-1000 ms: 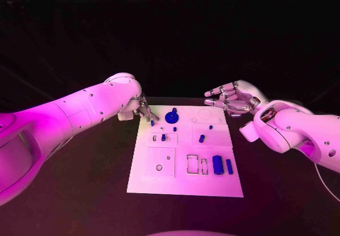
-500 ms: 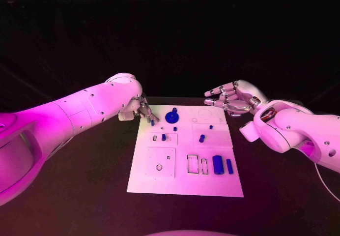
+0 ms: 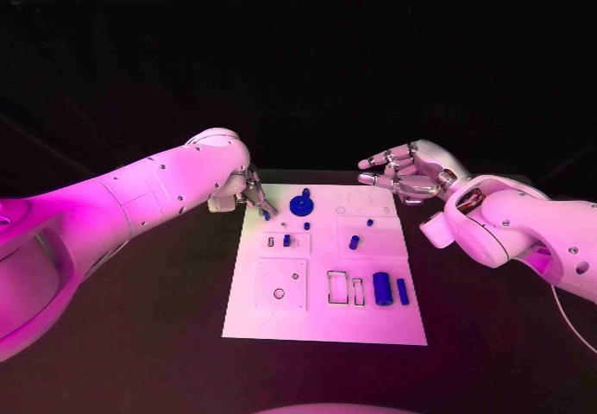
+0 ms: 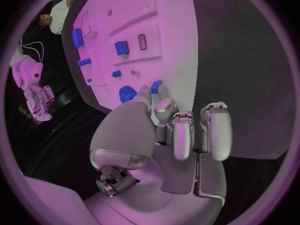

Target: Assemble the parts on the task board

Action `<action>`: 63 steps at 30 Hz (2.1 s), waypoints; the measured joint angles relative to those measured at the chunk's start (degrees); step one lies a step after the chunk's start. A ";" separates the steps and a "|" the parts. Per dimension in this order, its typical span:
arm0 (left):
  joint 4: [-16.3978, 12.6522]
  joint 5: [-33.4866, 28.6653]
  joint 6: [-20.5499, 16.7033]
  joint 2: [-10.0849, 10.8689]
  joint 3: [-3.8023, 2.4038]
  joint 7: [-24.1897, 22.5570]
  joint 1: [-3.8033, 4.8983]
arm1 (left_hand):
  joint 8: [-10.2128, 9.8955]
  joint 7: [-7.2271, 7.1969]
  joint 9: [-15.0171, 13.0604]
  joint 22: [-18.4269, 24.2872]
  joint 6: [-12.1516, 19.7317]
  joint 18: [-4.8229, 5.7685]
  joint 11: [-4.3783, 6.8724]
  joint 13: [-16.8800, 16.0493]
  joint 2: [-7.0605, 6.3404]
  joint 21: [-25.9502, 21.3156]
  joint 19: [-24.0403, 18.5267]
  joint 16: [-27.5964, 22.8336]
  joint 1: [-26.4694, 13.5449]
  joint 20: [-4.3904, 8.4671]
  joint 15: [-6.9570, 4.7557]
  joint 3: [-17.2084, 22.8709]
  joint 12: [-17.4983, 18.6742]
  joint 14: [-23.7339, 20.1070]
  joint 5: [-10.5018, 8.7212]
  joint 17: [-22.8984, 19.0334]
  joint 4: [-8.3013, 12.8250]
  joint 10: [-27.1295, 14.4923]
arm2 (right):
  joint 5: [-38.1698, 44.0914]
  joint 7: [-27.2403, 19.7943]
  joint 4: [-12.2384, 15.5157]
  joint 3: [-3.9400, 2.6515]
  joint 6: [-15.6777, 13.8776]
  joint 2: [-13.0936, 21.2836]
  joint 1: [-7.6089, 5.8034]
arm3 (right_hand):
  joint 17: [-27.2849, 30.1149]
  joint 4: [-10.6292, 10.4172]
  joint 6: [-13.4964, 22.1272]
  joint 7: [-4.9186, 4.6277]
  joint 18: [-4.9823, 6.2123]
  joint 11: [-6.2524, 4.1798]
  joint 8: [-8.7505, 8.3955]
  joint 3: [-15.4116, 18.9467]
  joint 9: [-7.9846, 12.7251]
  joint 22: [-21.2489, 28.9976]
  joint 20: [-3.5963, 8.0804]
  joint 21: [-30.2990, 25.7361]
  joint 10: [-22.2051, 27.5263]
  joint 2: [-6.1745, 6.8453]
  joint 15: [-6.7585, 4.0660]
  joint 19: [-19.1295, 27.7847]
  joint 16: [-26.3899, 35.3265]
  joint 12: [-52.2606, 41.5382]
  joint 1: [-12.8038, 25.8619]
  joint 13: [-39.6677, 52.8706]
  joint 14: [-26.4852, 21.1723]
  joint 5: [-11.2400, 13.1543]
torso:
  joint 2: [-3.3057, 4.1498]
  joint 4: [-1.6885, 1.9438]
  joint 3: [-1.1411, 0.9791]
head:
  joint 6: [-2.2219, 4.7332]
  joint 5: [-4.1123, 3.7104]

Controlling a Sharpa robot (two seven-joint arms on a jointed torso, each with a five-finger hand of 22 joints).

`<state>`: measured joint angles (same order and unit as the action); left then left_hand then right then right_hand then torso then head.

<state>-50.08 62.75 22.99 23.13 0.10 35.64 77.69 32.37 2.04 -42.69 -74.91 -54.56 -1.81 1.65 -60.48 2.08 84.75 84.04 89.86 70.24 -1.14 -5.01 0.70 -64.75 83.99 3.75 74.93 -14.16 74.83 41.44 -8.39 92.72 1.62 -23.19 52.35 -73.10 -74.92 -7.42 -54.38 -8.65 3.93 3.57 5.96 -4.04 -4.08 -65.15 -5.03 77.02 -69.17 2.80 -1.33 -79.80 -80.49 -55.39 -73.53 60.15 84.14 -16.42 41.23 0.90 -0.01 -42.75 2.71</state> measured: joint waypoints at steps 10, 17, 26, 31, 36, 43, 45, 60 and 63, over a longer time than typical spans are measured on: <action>0.44 -0.38 0.00 -0.36 0.02 -0.09 -0.02 | 0.00 0.00 0.20 0.00 0.00 0.00 0.21 0.23 1.00 0.00 0.00 0.00 2.81 0.00 0.00 2.21 0.00 0.00 -0.34 -0.01 1.84 -0.21 | 0.00 -0.01 0.02 0.00 0.00 -0.01 0.00 | 0.01 0.00 0.00 0.00 0.00 0.00 0.00 0.00 0.00 0.00 0.00 0.00 0.00 0.00 0.00 0.00 0.00 0.00 0.00 0.00 0.00 0.00 | -0.01 0.00 0.00 | -0.21 -0.05; 0.68 -0.84 0.04 -0.42 0.01 -0.23 0.05 | -0.90 -0.39 0.81 0.00 0.87 0.00 0.62 0.70 0.78 0.00 0.00 0.00 6.63 0.00 -0.43 6.91 0.60 0.02 -0.46 -0.01 4.17 -0.64 | 0.00 -0.01 0.06 0.00 0.00 0.02 0.00 | 0.01 0.00 0.00 0.00 0.00 0.00 0.00 0.00 0.00 0.00 0.00 0.00 0.00 0.00 0.00 0.00 0.00 0.00 0.00 -0.01 0.00 0.00 | -0.01 0.01 -0.01 | -0.31 -0.09; -0.48 -1.70 -0.11 0.60 0.18 -0.80 -0.15 | -0.44 0.35 0.23 0.00 1.30 0.01 -0.11 1.93 -8.38 -0.43 0.00 0.00 3.39 0.00 -0.20 26.19 2.07 0.00 4.68 -0.01 0.94 -0.28 | 0.00 -0.02 0.11 0.00 0.01 0.04 0.00 | 0.01 0.00 0.18 -0.18 0.00 0.00 0.00 0.00 0.00 0.00 0.00 0.00 0.00 -0.31 0.00 0.00 0.00 0.00 -0.31 0.07 0.00 0.00 | -0.04 0.04 -0.02 | -0.35 0.03; -3.45 -2.75 -0.90 2.48 0.18 -1.97 -0.15 | 0.01 0.45 -0.17 0.00 1.20 0.00 0.29 1.63 -10.11 -0.67 0.00 0.00 1.66 0.00 -0.20 29.37 1.60 0.00 4.91 -0.02 1.99 0.13 | 0.00 -0.03 0.13 0.00 0.01 0.08 0.01 | 0.02 0.00 0.18 -0.18 0.00 0.00 0.00 0.00 0.00 0.00 0.00 0.00 0.00 -0.31 0.00 0.00 0.00 0.00 -0.31 0.07 0.00 0.00 | -0.10 0.09 -0.03 | -0.34 0.14; -8.30 -4.60 -2.31 6.02 0.22 -3.53 -0.11 | 0.24 0.52 -0.30 0.00 1.10 0.01 0.23 1.46 -10.62 -0.67 0.00 0.00 1.15 0.00 -0.20 30.44 1.47 0.00 5.07 -0.02 2.58 0.45 | 0.00 -0.03 0.19 0.00 0.01 0.27 0.01 | -0.03 0.00 0.18 -0.18 0.00 0.00 0.00 0.00 0.00 0.00 0.00 0.00 0.00 -0.31 0.00 0.00 0.00 0.00 -0.31 0.07 0.00 0.00 | -0.21 0.19 -0.05 | -0.28 0.28; -15.08 -6.07 -5.04 10.55 0.27 -5.25 -0.10 | 0.48 0.31 -0.36 0.00 0.68 0.01 0.31 1.02 -11.23 -0.49 0.00 0.00 0.53 0.00 -0.20 31.60 0.93 0.00 5.84 -0.02 3.45 0.94 | 0.00 -0.03 0.27 0.01 0.01 0.51 0.01 | -0.03 0.10 0.18 -0.18 0.00 0.00 0.00 0.10 0.00 0.00 0.00 0.00 0.00 -0.31 0.00 0.00 0.00 0.00 -0.31 0.06 0.00 0.00 | -0.51 0.39 -0.09 | -0.36 0.42; -16.73 -6.11 -6.02 11.55 0.32 -5.83 -0.14 | 0.48 0.31 -0.36 0.00 0.68 0.00 0.51 0.87 -11.38 -0.31 0.00 0.00 0.37 0.00 -0.20 31.61 0.67 0.00 6.03 -0.02 3.45 1.15 | 0.00 -0.03 0.28 0.01 0.01 0.54 0.00 | -0.03 0.15 0.18 -0.18 0.00 0.00 0.00 0.15 0.00 0.00 0.00 0.00 0.00 -0.30 0.00 0.00 0.00 0.00 -0.31 0.06 0.00 0.00 | -0.60 0.47 -0.11 | -0.38 0.42; -23.33 -2.75 -11.09 15.30 1.16 -8.44 -3.63 | 0.49 0.02 -0.36 0.00 0.16 0.01 0.64 0.36 -12.15 -0.04 0.00 0.00 -0.40 0.00 -0.20 32.32 0.39 0.00 6.38 -0.02 4.17 1.68 | -0.04 -0.01 0.30 0.00 0.00 0.79 0.00 | -0.02 0.15 0.18 -0.18 0.01 0.00 0.00 0.15 0.00 0.00 0.00 0.00 0.00 -0.30 0.00 0.00 0.00 0.00 -0.30 0.11 0.00 0.00 | -0.73 0.58 -0.10 | -0.68 0.63; -23.30 -2.10 -11.43 15.30 1.31 -8.47 -4.27 | 0.49 0.10 -0.35 0.00 0.08 0.01 0.64 0.36 -12.23 -0.04 0.00 0.00 -0.48 0.00 -0.20 32.59 0.39 0.00 6.38 -0.02 4.44 1.68 | -0.05 0.00 0.30 0.01 0.00 0.82 0.00 | -0.01 0.15 0.18 -0.18 0.01 0.00 0.00 0.15 0.00 0.00 0.00 0.00 0.00 -0.31 0.00 0.00 0.00 0.00 -0.30 0.11 0.00 0.00 | -0.70 0.51 -0.10 | -0.77 0.65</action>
<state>-73.38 60.66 11.56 38.43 1.41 27.17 73.42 32.86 2.14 -43.05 -74.91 -54.48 -1.80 2.29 -60.12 -10.15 84.71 84.04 89.86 69.76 -1.14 -5.21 33.29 -64.37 83.98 10.13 74.91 -9.72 76.52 41.39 -8.40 93.02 1.63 -23.19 53.17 -73.10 -74.93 -7.27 -54.20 -8.82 3.94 3.57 5.96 -3.89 -4.08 -65.15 -5.03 77.02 -69.17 2.49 -1.33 -79.80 -80.49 -55.39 -73.83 60.25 84.14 -16.42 40.52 1.41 -0.11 -43.52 3.37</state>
